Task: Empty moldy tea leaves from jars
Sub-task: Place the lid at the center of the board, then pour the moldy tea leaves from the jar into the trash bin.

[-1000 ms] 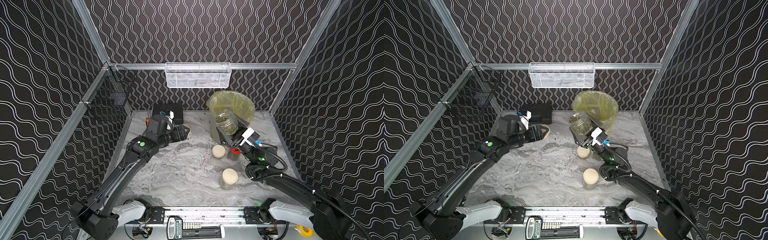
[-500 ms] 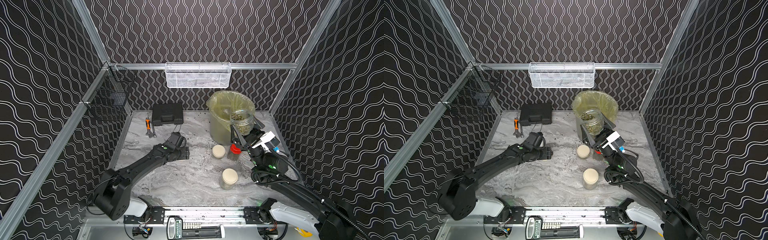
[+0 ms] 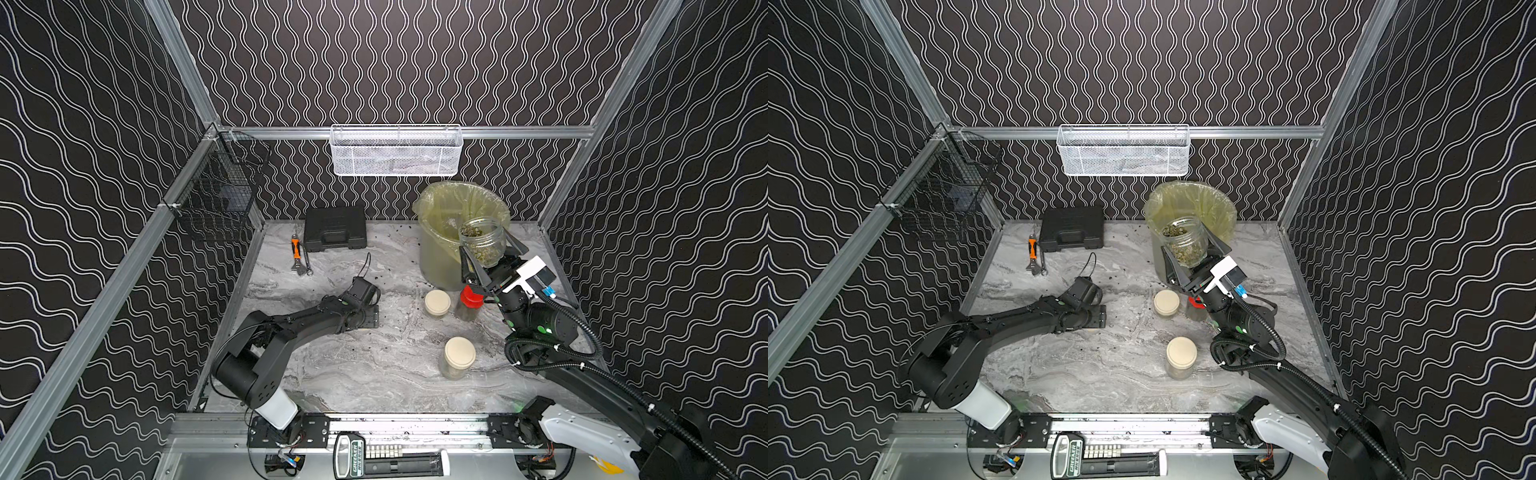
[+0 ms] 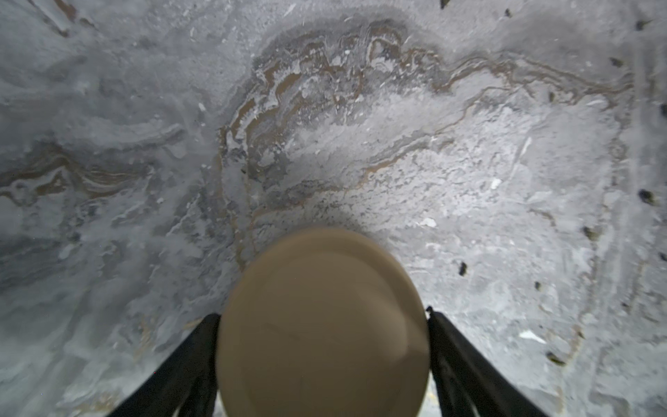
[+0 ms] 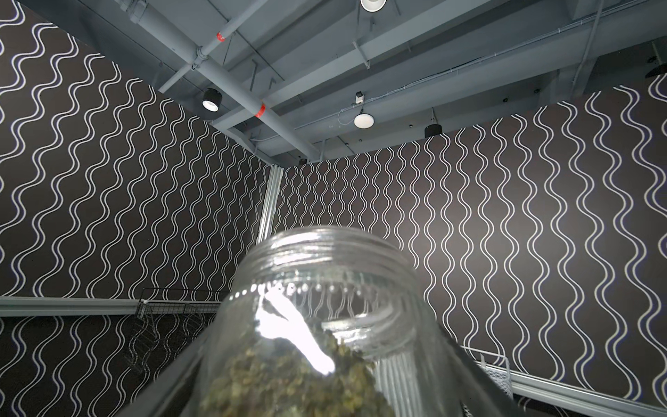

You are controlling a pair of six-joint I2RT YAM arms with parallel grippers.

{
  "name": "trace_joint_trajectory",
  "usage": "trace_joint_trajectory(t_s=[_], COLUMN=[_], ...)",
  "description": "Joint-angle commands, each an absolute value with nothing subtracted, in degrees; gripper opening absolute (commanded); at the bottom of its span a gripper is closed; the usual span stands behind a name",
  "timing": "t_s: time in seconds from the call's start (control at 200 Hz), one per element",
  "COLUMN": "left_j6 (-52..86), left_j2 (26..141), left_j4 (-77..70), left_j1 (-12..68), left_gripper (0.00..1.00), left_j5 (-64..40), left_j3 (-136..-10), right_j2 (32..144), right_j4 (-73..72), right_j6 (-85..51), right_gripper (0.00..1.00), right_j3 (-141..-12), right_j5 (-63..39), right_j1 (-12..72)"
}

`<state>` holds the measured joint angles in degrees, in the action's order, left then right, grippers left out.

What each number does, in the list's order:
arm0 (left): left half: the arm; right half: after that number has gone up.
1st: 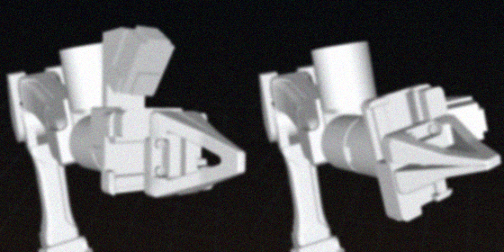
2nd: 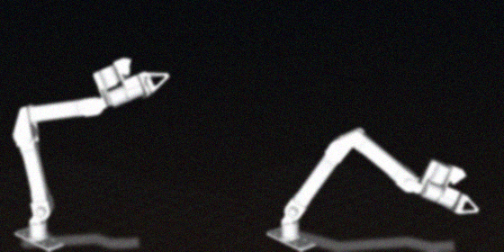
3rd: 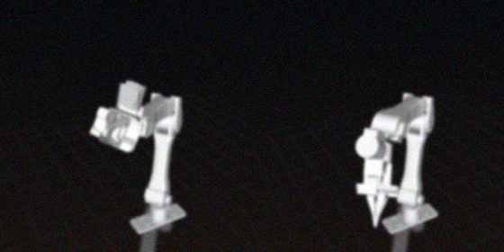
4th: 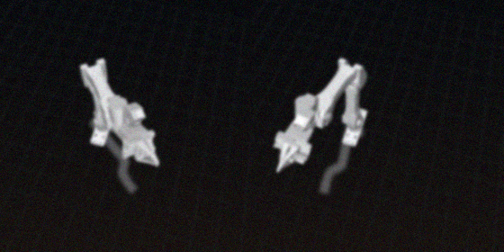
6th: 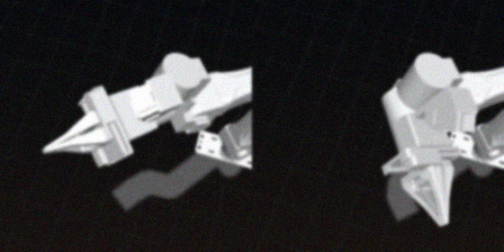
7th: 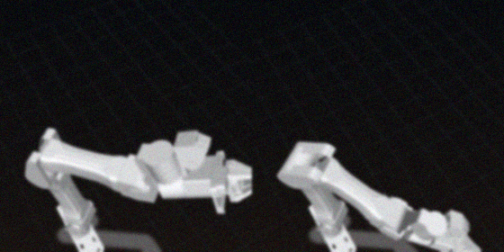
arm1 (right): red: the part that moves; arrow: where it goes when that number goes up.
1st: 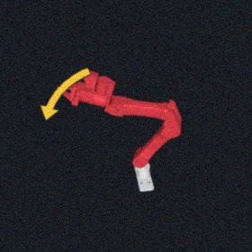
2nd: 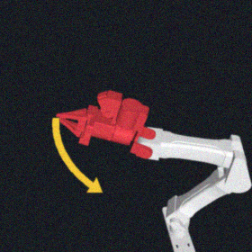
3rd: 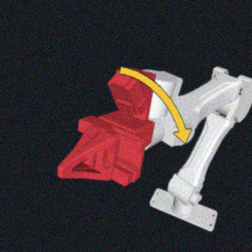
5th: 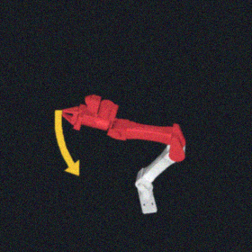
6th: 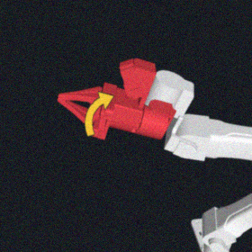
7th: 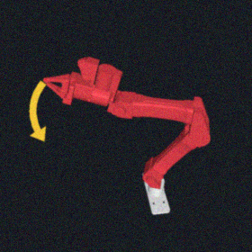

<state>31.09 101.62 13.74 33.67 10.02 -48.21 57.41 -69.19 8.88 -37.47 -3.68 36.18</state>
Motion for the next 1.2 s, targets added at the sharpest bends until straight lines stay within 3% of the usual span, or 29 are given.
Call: trace_joint_trajectory(t_s=[0.0, 0.175, 0.565, 0.886, 1.031, 1.196], left_j6=[30.72, 30.91, 29.52, 23.18, 16.57, 6.52], left_j2=[102.86, 102.23, 82.86, 63.99, 62.77, 67.55], left_j4=[9.90, 9.49, 15.19, 6.61, 7.98, 18.29], left_j1=[33.73, 33.67, 33.79, 34.61, 34.71, 34.68], left_gripper=[0.70, 0.99, 0.99, 0.99, 0.99, 0.99], left_j5=[10.64, 9.84, 8.05, -16.56, -21.49, -19.08], left_j3=[-47.57, -46.85, -48.67, -51.45, -56.97, -66.11], right_j2=[56.96, 56.97, 60.30, 70.12, 76.59, 82.48], right_j4=[-68.74, -63.77, -41.82, -18.06, -5.24, 5.74], right_j6=[9.21, 8.83, -0.70, -8.24, -8.54, -8.82], right_gripper=[0.20, 0.20, 0.20, 0.18, 0.18, 0.16], right_j3=[-38.53, -40.15, -52.27, -69.62, -79.27, -87.60], right_j5=[-2.96, -1.86, -2.74, -3.78, -5.38, -5.63], right_j1=[35.94, 35.38, 28.37, 17.61, 14.57, 13.16])
